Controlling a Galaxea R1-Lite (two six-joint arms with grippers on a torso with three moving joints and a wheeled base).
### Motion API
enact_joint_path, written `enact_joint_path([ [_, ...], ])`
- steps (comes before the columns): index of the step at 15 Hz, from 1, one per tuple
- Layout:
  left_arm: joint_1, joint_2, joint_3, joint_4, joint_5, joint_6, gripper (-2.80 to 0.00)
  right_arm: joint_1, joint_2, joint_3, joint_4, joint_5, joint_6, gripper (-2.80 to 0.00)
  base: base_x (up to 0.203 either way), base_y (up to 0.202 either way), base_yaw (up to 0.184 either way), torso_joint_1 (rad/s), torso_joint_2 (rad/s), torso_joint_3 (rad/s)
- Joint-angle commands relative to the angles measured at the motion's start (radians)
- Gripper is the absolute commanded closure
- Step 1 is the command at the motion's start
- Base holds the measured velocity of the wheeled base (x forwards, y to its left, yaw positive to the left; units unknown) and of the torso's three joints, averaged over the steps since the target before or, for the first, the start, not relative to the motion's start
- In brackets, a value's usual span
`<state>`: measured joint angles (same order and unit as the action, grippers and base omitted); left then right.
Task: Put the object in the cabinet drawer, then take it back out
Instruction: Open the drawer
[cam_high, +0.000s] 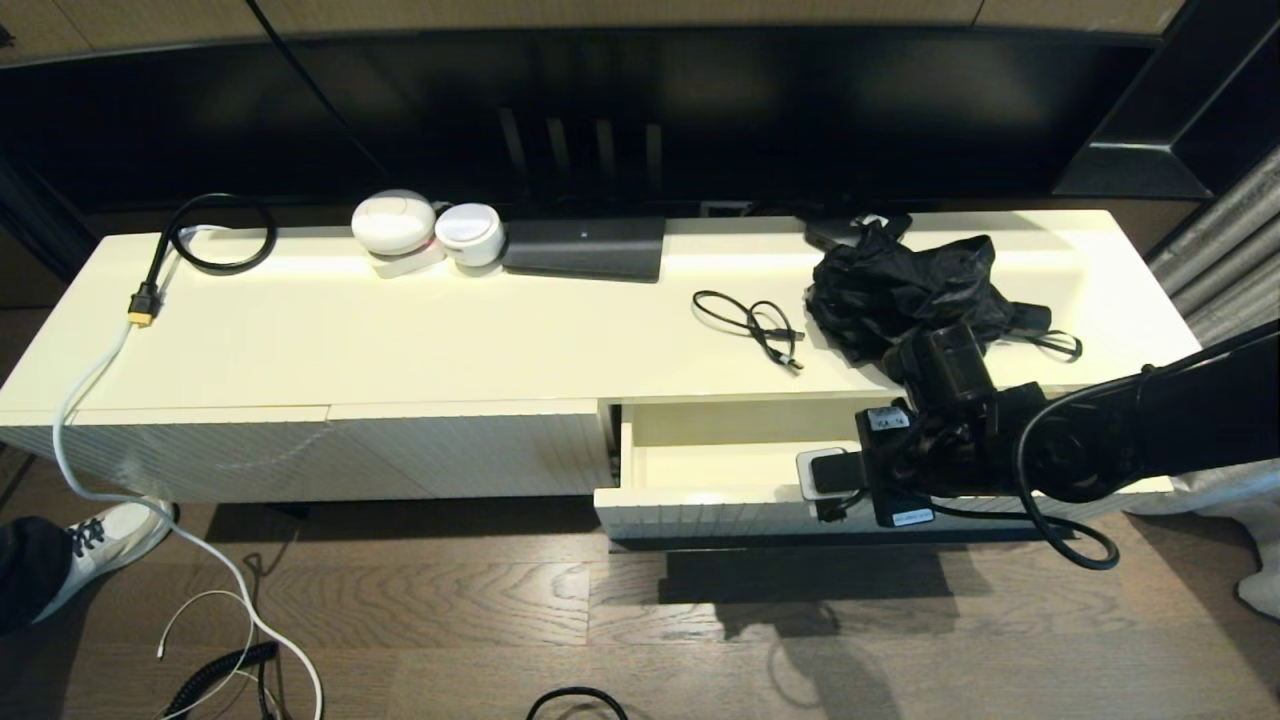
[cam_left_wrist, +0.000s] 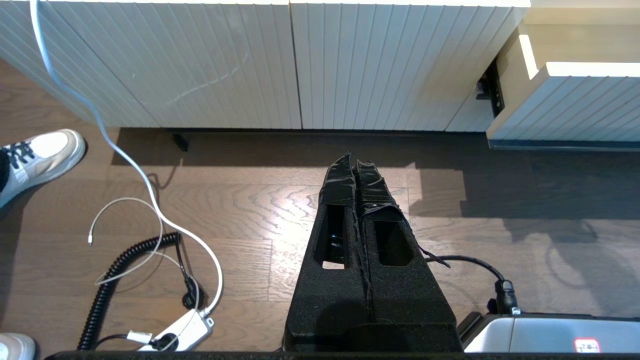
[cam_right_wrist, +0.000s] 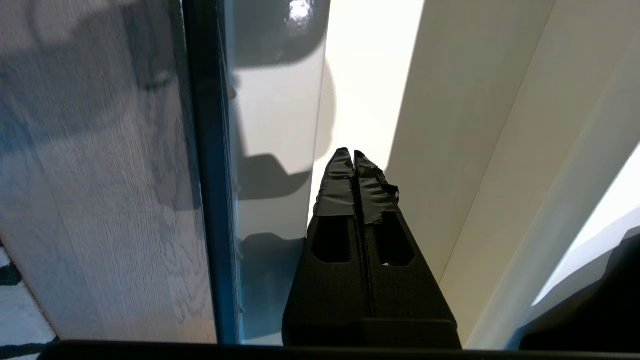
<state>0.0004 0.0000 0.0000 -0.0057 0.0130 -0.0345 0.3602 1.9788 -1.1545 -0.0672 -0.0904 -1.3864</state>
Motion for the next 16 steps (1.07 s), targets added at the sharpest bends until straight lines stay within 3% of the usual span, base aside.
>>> enact_joint_path([
  [1, 0.001, 0.000, 0.001, 0.000, 0.001, -0.001, 0.00, 0.002, -0.013, 0.031, 0.004, 0.000, -0.009, 0.00, 0.000, 0.000, 0.000, 0.000, 0.00, 0.000],
  [10, 0.001, 0.000, 0.000, 0.000, 0.001, -0.001, 0.00, 0.002, -0.022, 0.149, -0.009, -0.005, 0.000, 0.00, 0.000, 0.000, 0.000, 0.000, 0.00, 0.000],
  [16, 0.001, 0.000, 0.001, 0.000, 0.001, -0.001, 0.00, 0.025, -0.052, 0.215, -0.009, -0.005, 0.083, 0.00, 0.000, 0.000, 0.000, 0.000, 0.00, 0.000],
])
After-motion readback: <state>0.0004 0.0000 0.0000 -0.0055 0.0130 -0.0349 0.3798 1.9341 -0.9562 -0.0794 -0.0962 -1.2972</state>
